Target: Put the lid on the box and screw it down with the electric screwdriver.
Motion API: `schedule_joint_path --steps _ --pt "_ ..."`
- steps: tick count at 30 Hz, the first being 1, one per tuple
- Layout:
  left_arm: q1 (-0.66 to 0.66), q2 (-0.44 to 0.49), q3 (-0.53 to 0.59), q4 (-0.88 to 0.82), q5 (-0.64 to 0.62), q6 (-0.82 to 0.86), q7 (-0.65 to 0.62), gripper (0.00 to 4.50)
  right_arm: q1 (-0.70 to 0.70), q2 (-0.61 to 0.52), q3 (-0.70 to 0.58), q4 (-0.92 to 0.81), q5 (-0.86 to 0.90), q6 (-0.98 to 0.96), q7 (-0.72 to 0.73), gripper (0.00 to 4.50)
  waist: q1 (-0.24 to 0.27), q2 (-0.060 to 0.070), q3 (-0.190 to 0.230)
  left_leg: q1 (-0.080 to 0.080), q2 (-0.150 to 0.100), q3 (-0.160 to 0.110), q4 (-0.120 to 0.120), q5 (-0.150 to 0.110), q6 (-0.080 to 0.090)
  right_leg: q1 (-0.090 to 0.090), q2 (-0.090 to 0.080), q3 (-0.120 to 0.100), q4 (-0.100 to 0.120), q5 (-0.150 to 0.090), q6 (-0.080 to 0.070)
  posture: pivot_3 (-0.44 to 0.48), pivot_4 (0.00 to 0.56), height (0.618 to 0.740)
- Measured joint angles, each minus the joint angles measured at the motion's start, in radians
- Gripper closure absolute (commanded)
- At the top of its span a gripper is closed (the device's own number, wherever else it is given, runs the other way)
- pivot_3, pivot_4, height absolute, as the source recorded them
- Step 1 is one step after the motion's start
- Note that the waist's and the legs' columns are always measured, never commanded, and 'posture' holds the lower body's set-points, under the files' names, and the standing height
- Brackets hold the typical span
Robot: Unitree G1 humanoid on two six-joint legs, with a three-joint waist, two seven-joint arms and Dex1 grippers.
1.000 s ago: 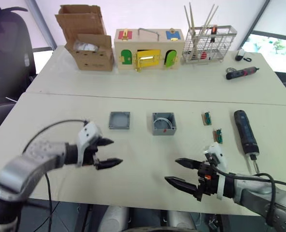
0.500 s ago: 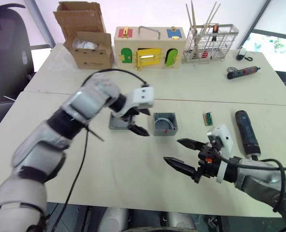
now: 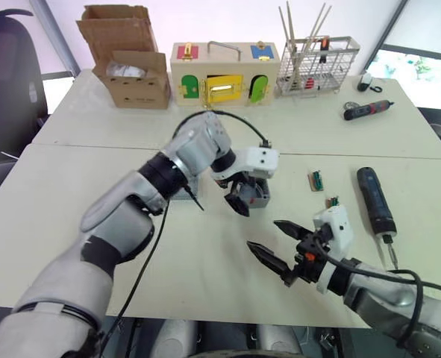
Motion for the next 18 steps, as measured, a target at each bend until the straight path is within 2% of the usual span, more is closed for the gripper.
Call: schedule_joint_path --steps 4,5,7,14,18 --pt "0.0 -0.029 0.001 0.046 0.035 -0.025 -0.01 0.0 0.006 0.011 0.013 0.0 -0.021 -0.008 -0.012 0.02 -0.001 0.0 0.0 0.0 0.0 0.0 0.0 0.0 0.001 0.0 0.0 0.0 0.0 0.0 0.0 0.0 0.15 0.694" --pt "0.0 -0.035 0.001 0.057 0.044 -0.027 -0.012 0.25 0.006 0.012 0.016 0.0 -0.028 -0.008 -0.014 0.01 -0.001 0.0 0.0 0.0 0.0 0.0 0.0 0.0 0.001 0.0 0.0 0.0 0.001 0.0 0.0 0.0 0.15 0.694" --pt "0.0 -0.046 0.003 0.078 0.058 -0.042 -0.012 0.82 0.005 0.014 0.016 0.0 -0.038 -0.012 -0.018 0.0 0.0 0.0 0.0 0.0 0.0 0.0 0.0 0.0 0.001 0.0 0.001 0.0 0.001 0.0 0.0 0.0 0.15 0.694" --pt "-0.001 -0.089 0.014 0.143 0.102 -0.071 0.012 4.43 0.005 0.033 0.021 0.0 -0.06 -0.026 -0.026 0.0 0.0 0.0 0.0 0.0 0.0 0.0 0.0 0.0 0.001 0.0 0.001 0.0 0.001 0.0 0.0 0.0 0.15 0.694" --pt "-0.01 -0.098 0.046 0.165 0.116 -0.098 0.011 4.47 0.008 0.041 0.023 0.0 -0.069 -0.027 -0.028 0.0 0.001 0.0 0.0 0.001 0.0 0.0 0.001 0.0 0.001 0.0 0.001 0.0 0.001 0.0 0.0 0.0 0.15 0.694"
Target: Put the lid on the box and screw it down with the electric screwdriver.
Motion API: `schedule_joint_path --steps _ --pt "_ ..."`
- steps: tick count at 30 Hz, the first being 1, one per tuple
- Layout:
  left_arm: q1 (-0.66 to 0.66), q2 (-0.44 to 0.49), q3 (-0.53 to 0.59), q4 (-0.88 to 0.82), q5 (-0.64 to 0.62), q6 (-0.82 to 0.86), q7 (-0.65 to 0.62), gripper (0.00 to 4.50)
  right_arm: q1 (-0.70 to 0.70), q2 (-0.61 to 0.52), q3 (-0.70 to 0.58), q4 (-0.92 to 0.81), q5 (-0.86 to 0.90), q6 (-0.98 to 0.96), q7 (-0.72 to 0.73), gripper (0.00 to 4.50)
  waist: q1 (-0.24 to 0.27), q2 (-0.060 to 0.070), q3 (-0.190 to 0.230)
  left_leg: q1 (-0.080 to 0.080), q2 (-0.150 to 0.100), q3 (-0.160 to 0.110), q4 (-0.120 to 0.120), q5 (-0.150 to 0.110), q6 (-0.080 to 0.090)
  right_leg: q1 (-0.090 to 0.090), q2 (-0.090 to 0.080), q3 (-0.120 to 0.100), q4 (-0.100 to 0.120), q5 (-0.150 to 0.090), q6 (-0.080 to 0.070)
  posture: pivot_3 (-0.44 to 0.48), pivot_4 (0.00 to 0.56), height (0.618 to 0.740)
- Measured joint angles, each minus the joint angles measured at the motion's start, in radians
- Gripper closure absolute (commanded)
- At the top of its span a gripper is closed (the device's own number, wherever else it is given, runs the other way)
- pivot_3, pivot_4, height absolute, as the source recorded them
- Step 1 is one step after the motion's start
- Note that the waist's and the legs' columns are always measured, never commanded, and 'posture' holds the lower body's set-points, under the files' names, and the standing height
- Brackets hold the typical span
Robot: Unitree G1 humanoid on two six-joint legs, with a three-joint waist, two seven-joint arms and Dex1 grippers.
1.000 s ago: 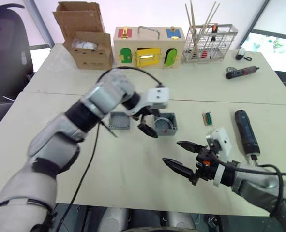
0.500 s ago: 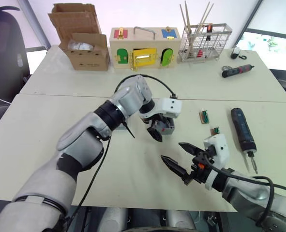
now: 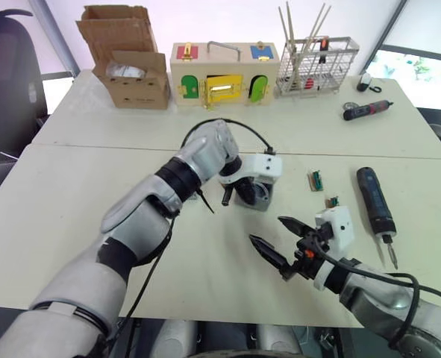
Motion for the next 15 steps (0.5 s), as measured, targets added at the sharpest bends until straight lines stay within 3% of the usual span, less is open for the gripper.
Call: schedule_joint_path --steps 6,12,15 --pt "0.004 0.017 0.024 0.027 0.013 -0.138 -0.015 4.47 0.046 -0.014 -0.016 -0.021 0.027 0.002 0.012 0.0 -0.002 0.0 0.0 0.0 0.0 0.0 0.0 0.0 0.0 0.0 0.0 0.0 0.0 0.0 0.0 0.0 0.15 0.694" --pt "0.021 0.127 0.034 0.032 0.007 -0.467 -0.144 4.47 0.161 -0.101 -0.134 -0.057 0.146 0.002 0.057 0.0 -0.003 0.0 0.0 0.0 0.001 0.0 0.0 0.0 0.0 -0.001 -0.001 0.0 0.0 0.0 0.0 0.0 0.15 0.694" --pt "0.021 0.198 -0.015 0.018 -0.045 -0.596 -0.171 4.47 0.185 -0.139 -0.173 -0.057 0.184 0.002 0.074 0.0 -0.002 0.0 0.0 0.0 0.001 0.0 0.0 0.0 0.0 0.0 -0.002 0.0 0.0 0.0 0.0 0.0 0.15 0.694"
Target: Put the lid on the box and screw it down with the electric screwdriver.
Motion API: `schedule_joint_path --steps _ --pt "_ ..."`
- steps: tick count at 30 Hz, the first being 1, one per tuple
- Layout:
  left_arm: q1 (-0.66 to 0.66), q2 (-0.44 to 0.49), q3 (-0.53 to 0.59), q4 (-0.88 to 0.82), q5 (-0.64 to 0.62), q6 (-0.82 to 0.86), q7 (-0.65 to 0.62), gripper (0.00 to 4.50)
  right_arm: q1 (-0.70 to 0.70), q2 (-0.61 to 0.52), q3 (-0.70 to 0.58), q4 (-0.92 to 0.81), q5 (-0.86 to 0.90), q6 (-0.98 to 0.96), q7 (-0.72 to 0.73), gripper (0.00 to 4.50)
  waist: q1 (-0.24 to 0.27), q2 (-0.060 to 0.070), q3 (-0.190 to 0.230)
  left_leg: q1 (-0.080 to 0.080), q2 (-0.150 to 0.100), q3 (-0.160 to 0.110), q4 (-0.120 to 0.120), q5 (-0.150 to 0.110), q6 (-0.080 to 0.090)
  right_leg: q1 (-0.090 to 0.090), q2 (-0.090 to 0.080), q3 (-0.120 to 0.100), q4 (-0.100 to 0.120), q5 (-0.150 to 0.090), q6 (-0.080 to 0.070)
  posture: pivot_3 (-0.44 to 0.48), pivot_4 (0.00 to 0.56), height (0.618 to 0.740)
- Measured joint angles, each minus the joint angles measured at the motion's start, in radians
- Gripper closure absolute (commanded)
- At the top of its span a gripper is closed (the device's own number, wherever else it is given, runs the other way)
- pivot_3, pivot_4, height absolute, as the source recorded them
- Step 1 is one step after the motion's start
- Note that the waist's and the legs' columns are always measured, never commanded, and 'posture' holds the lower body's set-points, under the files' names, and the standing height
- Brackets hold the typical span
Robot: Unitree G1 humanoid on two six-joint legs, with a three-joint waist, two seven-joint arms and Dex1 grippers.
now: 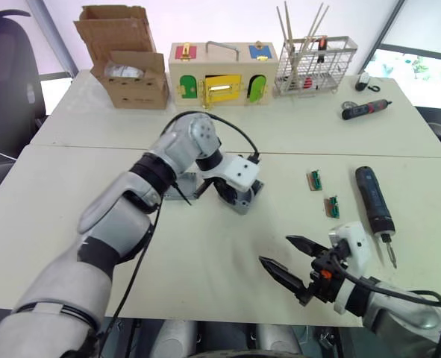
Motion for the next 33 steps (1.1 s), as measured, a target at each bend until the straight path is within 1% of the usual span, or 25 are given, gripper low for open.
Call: schedule_joint_path --steps 1,4,8,14,15,16,17,18,20,22,23,25,29,31,32,33 --pt "0.0 0.033 -0.034 -0.017 -0.033 -0.031 -0.005 4.47 0.006 -0.012 -0.011 0.0 0.009 0.0 0.004 0.0 0.0 0.0 0.0 0.0 0.0 0.0 0.0 0.0 0.0 0.0 0.0 0.0 0.0 0.0 0.0 0.0 0.15 0.694" --pt "0.001 0.089 -0.117 -0.075 -0.137 -0.063 -0.007 4.47 -0.003 -0.022 -0.019 0.001 0.028 -0.001 0.006 0.0 0.003 0.0 0.0 0.0 0.0 -0.001 0.0 0.0 0.0 0.0 0.0 0.0 0.0 0.0 0.0 0.0 0.15 0.694" --pt "0.003 0.09 -0.179 -0.154 -0.211 -0.063 -0.007 4.47 -0.034 -0.022 0.005 0.001 0.033 -0.001 -0.002 0.0 0.0 0.0 0.0 0.0 -0.001 0.0 0.001 0.0 0.0 0.001 0.0 0.0 0.0 0.0 0.0 0.0 0.15 0.694" --pt "0.023 0.088 -0.201 -0.193 -0.236 -0.04 -0.007 4.47 -0.06 -0.022 0.042 0.002 0.035 0.0 -0.024 0.0 -0.002 0.0 0.0 0.0 0.0 0.0 0.001 0.0 0.0 0.001 0.002 0.0 0.001 0.0 0.0 0.0 0.15 0.694" --pt "0.03 0.09 -0.202 -0.199 -0.241 -0.036 -0.006 3.91 -0.063 -0.022 0.045 0.002 0.036 -0.001 -0.027 0.0 -0.002 0.0 0.0 0.0 0.0 0.0 0.001 0.0 0.0 0.001 0.002 0.0 0.001 0.0 0.0 0.0 0.15 0.694" --pt "0.033 0.095 -0.208 -0.208 -0.249 -0.031 -0.007 3.75 -0.064 -0.022 0.046 0.002 0.036 -0.001 -0.03 0.0 -0.002 0.0 0.0 0.0 0.0 0.0 0.001 0.0 0.0 0.001 0.002 0.0 0.001 0.0 0.0 0.0 0.15 0.694" --pt "0.033 0.102 -0.217 -0.221 -0.259 -0.021 -0.007 3.31 -0.066 -0.022 0.048 0.003 0.036 -0.001 -0.032 0.0 -0.001 0.0 0.0 0.0 0.0 0.0 0.001 0.0 0.0 0.001 0.002 0.0 0.001 0.0 0.0 0.0 0.15 0.694" --pt "0.033 0.113 -0.227 -0.235 -0.266 -0.013 -0.007 2.76 -0.071 -0.022 0.053 0.003 0.036 -0.001 -0.033 0.0 -0.001 0.0 0.0 0.0 0.0 0.0 0.001 0.0 0.0 0.001 0.002 0.0 0.001 0.0 0.0 0.0 0.15 0.694" --pt "0.036 0.124 -0.232 -0.253 -0.28 0.003 -0.007 1.85 -0.071 -0.022 0.055 0.003 0.036 -0.001 -0.034 0.0 0.0 0.0 0.0 0.0 0.0 0.0 0.001 0.0 0.0 0.001 0.002 0.0 0.001 0.0 0.0 0.0 0.15 0.694" --pt "0.038 0.126 -0.23 -0.265 -0.282 0.022 -0.007 0.84 -0.076 -0.022 0.056 0.005 0.036 -0.001 -0.035 0.0 0.0 0.0 0.0 0.0 0.0 0.0 0.001 0.0 0.0 0.001 0.002 0.0 0.001 0.0 0.0 0.0 0.15 0.694" --pt "0.039 0.125 -0.227 -0.271 -0.282 0.029 -0.007 0.84 -0.079 -0.023 0.055 0.005 0.036 -0.001 -0.034 0.0 -0.001 0.0 0.0 0.0 0.0 0.0 0.001 0.0 0.0 0.001 0.002 0.0 0.001 0.0 0.0 0.0 0.15 0.694" --pt "0.04 0.128 -0.184 -0.298 -0.284 0.088 -0.007 0.84 -0.083 -0.039 0.05 0.005 0.041 0.0 -0.032 0.0 -0.001 0.0 0.0 0.0 0.0 0.0 0.001 0.0 0.0 0.001 0.002 0.0 0.001 0.0 0.0 0.0 0.15 0.694" --pt "0.018 0.205 -0.04 -0.362 -0.319 0.221 -0.007 0.84 -0.065 -0.095 -0.029 0.005 0.092 0.0 -0.017 0.0 -0.002 0.0 0.0 0.0 0.0 0.0 0.001 0.0 0.0 0.001 0.003 0.0 0.001 0.0 0.0 0.0 0.15 0.694" --pt "0.015 0.262 0.037 -0.38 -0.344 0.334 -0.006 0.84 -0.065 -0.147 -0.118 0.008 0.136 -0.002 0.013 0.0 -0.007 0.001 0.0 0.001 0.0 0.0 0.001 0.0 0.0 0.0 0.003 0.0 0.001 0.0 0.0 0.0 0.15 0.694" --pt "0.009 0.3 0.094 -0.378 -0.35 0.409 0.003 0.84 -0.072 -0.177 -0.179 0.022 0.164 -0.006 0.026 0.0 -0.009 0.0 0.001 0.001 0.0 0.0 0.001 0.0 0.0 0.001 0.004 0.0 0.001 0.0 0.0 0.0 0.15 0.694" --pt "0.008 0.328 0.157 -0.375 -0.358 0.51 0.04 0.84 -0.097 -0.206 -0.227 0.048 0.205 -0.01 0.039 0.0 -0.009 0.0 0.001 0.001 0.001 0.0 0.001 0.0 0.0 0.001 0.004 0.0 0.001 0.0 0.0 0.0 0.15 0.694"
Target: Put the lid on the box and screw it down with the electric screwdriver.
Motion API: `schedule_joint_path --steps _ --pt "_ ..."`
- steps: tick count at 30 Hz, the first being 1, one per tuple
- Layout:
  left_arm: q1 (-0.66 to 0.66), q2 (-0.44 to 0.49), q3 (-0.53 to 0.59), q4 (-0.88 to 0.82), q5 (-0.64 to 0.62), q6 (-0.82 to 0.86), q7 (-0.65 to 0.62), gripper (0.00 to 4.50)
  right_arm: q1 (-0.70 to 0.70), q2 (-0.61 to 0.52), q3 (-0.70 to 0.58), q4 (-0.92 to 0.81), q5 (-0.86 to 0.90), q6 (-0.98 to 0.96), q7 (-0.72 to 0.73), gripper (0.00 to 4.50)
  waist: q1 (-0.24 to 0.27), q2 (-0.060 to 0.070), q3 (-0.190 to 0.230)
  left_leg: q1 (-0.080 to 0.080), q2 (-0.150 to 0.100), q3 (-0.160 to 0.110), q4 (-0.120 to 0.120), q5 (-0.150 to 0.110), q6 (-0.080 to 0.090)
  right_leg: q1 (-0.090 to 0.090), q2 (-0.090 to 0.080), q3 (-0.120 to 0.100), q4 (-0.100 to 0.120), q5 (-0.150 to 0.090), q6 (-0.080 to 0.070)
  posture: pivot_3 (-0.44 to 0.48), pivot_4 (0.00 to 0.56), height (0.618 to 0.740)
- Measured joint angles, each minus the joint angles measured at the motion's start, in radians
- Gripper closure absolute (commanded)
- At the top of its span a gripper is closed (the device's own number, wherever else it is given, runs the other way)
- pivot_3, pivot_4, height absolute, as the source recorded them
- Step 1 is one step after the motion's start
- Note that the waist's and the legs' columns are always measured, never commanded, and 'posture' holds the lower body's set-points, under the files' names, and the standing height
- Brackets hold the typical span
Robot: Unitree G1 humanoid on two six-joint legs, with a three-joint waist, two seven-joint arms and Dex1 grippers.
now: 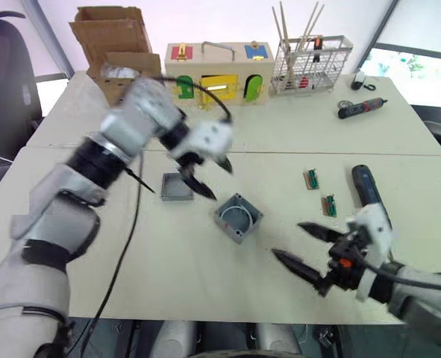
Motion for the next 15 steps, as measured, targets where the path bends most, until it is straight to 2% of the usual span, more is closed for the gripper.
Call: schedule_joint_path --steps 1,4,6,8,12,15 --pt "-0.006 0.011 0.036 0.008 -0.003 0.066 0.034 0.84 -0.022 -0.016 -0.034 0.016 0.023 -0.008 0.006 0.0 0.001 0.0 0.0 0.0 0.0 0.0 0.0 0.0 0.0 0.0 0.0 0.0 0.0 0.0 0.0 0.0 0.15 0.694" --pt "-0.016 -0.008 0.166 0.034 0.003 0.431 0.267 0.84 -0.151 -0.093 -0.067 0.066 0.117 -0.028 0.034 0.0 0.01 -0.001 0.0 0.001 0.0 -0.001 0.0 0.0 0.0 0.002 0.0 -0.001 0.0 0.0 0.001 0.0 0.15 0.694" --pt "0.007 -0.03 0.255 0.023 0.016 0.678 0.439 0.84 -0.23 -0.117 -0.024 0.081 0.14 -0.032 0.05 0.0 0.008 -0.002 0.001 0.001 0.0 -0.002 0.0 0.0 0.0 0.002 0.0 -0.001 0.0 -0.001 0.001 0.0 0.15 0.694" --pt "0.084 -0.054 0.345 -0.062 0.024 0.918 0.593 0.84 -0.298 -0.117 0.058 0.104 0.144 -0.031 0.062 0.0 0.003 -0.002 0.001 0.0 0.0 -0.001 0.0 0.0 0.001 0.0 -0.001 0.0 0.0 -0.001 0.002 0.0 0.15 0.694" --pt "0.223 -0.099 0.445 -0.22 0.037 1.206 0.785 0.84 -0.381 -0.091 0.184 0.153 0.102 -0.029 0.081 0.0 0.006 -0.004 0.002 -0.002 0.0 -0.001 0.0 0.002 -0.003 -0.002 -0.003 0.0 0.001 -0.001 0.002 0.0 0.15 0.694" --pt "0.297 -0.113 0.533 -0.294 0.035 1.311 0.898 0.84 -0.424 -0.047 0.267 0.214 0.028 -0.031 0.104 0.0 0.01 -0.004 0.002 -0.002 0.0 -0.001 0.0 0.003 -0.006 -0.002 -0.004 0.001 0.001 -0.001 0.002 0.0 0.15 0.694"
